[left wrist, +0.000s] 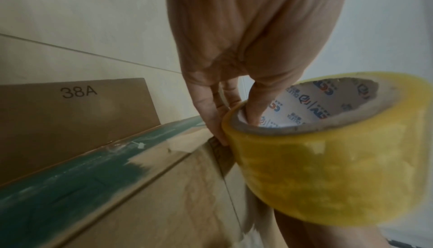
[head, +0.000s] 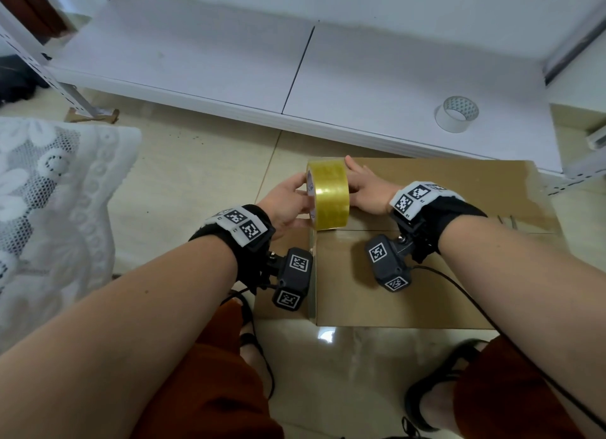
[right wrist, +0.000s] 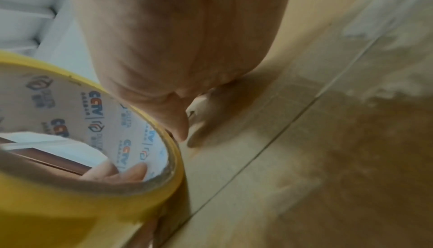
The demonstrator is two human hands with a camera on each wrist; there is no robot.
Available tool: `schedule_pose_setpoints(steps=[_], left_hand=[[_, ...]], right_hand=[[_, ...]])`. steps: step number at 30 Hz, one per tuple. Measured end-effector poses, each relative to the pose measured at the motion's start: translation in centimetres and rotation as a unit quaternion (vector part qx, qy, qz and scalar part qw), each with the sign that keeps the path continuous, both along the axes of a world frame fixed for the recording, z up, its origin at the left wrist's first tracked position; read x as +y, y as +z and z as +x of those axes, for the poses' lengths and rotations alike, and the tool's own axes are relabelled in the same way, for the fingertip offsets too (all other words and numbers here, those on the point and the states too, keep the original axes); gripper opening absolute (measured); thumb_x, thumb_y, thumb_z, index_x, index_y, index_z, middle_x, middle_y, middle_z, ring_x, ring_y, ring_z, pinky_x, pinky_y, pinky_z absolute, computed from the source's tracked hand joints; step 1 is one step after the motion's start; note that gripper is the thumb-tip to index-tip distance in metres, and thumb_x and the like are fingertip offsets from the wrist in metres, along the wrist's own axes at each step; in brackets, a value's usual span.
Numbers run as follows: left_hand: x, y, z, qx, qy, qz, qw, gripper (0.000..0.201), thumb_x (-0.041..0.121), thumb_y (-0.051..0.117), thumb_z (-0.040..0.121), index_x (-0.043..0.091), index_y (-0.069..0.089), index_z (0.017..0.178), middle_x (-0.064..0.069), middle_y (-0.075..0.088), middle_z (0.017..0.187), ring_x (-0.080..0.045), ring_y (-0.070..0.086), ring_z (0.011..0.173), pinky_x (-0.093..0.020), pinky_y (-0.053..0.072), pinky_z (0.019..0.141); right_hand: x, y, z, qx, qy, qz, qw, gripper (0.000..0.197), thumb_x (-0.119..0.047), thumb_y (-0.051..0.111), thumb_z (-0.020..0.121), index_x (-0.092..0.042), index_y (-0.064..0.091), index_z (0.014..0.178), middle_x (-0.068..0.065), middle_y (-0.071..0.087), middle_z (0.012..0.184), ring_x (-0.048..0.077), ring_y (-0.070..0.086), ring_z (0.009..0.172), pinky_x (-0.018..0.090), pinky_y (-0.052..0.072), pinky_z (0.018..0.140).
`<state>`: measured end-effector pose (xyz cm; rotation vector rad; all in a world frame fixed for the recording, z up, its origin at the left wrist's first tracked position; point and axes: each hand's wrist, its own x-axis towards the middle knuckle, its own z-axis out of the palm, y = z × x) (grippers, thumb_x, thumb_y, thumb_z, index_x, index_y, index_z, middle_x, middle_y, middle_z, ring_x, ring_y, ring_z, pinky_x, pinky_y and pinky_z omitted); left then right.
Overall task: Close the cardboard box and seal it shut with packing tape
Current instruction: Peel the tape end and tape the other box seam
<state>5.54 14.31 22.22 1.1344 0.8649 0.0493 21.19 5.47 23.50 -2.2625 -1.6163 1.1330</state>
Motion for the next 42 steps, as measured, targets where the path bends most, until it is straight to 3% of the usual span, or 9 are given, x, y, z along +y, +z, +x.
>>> schedule_pose_setpoints(steps=[4,10,19,24,28,31,35,39,42], left_hand=[[0.0,-0.2,0.0,-0.004,-0.005,-0.006,1.000,0.049,-0.007,0.048,0.094,0.018,0.048,0.137,-0.008,0.068,0.103,-0.019,0.067,0.090,-0.033,0.059,0.070],[-0.2,-0.1,-0.5,-0.030,-0.021,-0.034,0.999,0.054,-0.010,0.046,0.093,0.019,0.045,0.139,-0.005,0.067,0.088,-0.015,0.068,0.078,-0.034,0.060,0.070],[-1.0,0.2,-0.8,-0.048,-0.015,-0.054,0.997,0.066,-0.012,0.054,0.088,0.023,0.035,0.141,-0.014,0.059,0.105,-0.023,0.067,0.083,-0.034,0.059,0.067],[-2.6,1.3,-0.8,0.046,0.076,0.062,0.994,0.056,-0.010,0.065,0.083,0.016,0.035,0.122,-0.010,0.062,0.081,-0.020,0.066,0.066,-0.030,0.059,0.055],[-4.1,0.8,-1.3,0.147,0.109,0.213,0.960,0.025,-0.004,0.061,0.084,0.016,0.048,0.090,-0.013,0.063,0.089,-0.026,0.065,0.077,-0.039,0.058,0.075],[-5.4,1.9,-1.8,0.130,0.056,0.343,0.929,0.020,-0.003,0.049,0.087,0.009,0.065,0.095,-0.006,0.064,0.093,-0.018,0.059,0.085,-0.027,0.050,0.076],[-6.4,4.1,-2.2,-0.010,0.024,0.208,0.978,0.036,-0.011,0.047,0.083,-0.001,0.064,0.113,-0.011,0.067,0.097,-0.014,0.061,0.083,-0.015,0.050,0.065],[-6.6,4.5,-2.8,-0.053,0.018,0.128,0.990,0.028,0.020,0.061,0.087,0.003,0.069,0.108,-0.015,0.071,0.107,-0.029,0.065,0.106,-0.038,0.052,0.095],[-6.2,3.9,-2.9,-0.037,0.066,0.122,0.990,0.032,0.035,0.055,0.096,0.007,0.070,0.103,-0.015,0.073,0.103,-0.030,0.066,0.105,-0.045,0.049,0.100]], right_hand=[[0.3,-0.7,0.1,-0.013,0.005,0.003,1.000,0.049,-0.024,0.043,0.100,-0.032,0.031,0.147,0.006,0.004,0.161,0.015,-0.014,0.147,0.033,-0.009,0.116],[0.0,-0.6,-0.3,-0.034,0.018,0.030,0.999,0.045,-0.019,0.037,0.102,-0.030,0.034,0.146,-0.008,0.012,0.159,0.017,-0.009,0.147,0.035,-0.006,0.117],[0.0,-0.8,-0.4,-0.056,0.014,0.038,0.998,0.049,-0.018,0.036,0.102,-0.032,0.027,0.148,-0.012,0.006,0.159,0.018,-0.008,0.148,0.038,-0.005,0.119],[0.2,-1.0,-0.5,-0.099,0.040,0.013,0.994,0.056,-0.032,0.041,0.100,-0.024,0.020,0.151,-0.001,0.008,0.161,0.019,-0.008,0.148,0.038,-0.002,0.118],[-0.2,-1.1,-0.2,-0.105,0.053,0.005,0.993,0.049,-0.030,0.036,0.102,-0.036,0.024,0.149,-0.013,0.002,0.159,0.020,-0.010,0.148,0.039,-0.005,0.118],[-0.4,-0.6,-0.5,-0.112,0.058,-0.009,0.992,0.049,-0.035,0.033,0.102,-0.037,0.020,0.150,-0.015,-0.001,0.159,0.021,-0.011,0.148,0.041,-0.004,0.120],[-0.4,0.2,-0.9,-0.109,0.055,-0.019,0.992,0.056,-0.036,0.036,0.101,-0.034,0.012,0.151,-0.013,-0.001,0.160,0.022,-0.010,0.147,0.044,-0.003,0.120],[-0.2,-0.1,-0.6,-0.039,0.017,-0.023,0.999,0.062,-0.018,0.054,0.090,-0.032,0.032,0.147,-0.011,0.003,0.160,0.023,-0.011,0.147,0.046,-0.007,0.117],[-0.4,-0.5,-0.7,-0.044,0.015,-0.022,0.999,0.062,-0.019,0.055,0.089,-0.031,0.034,0.147,-0.012,-0.001,0.160,0.024,-0.013,0.147,0.045,-0.009,0.116]])
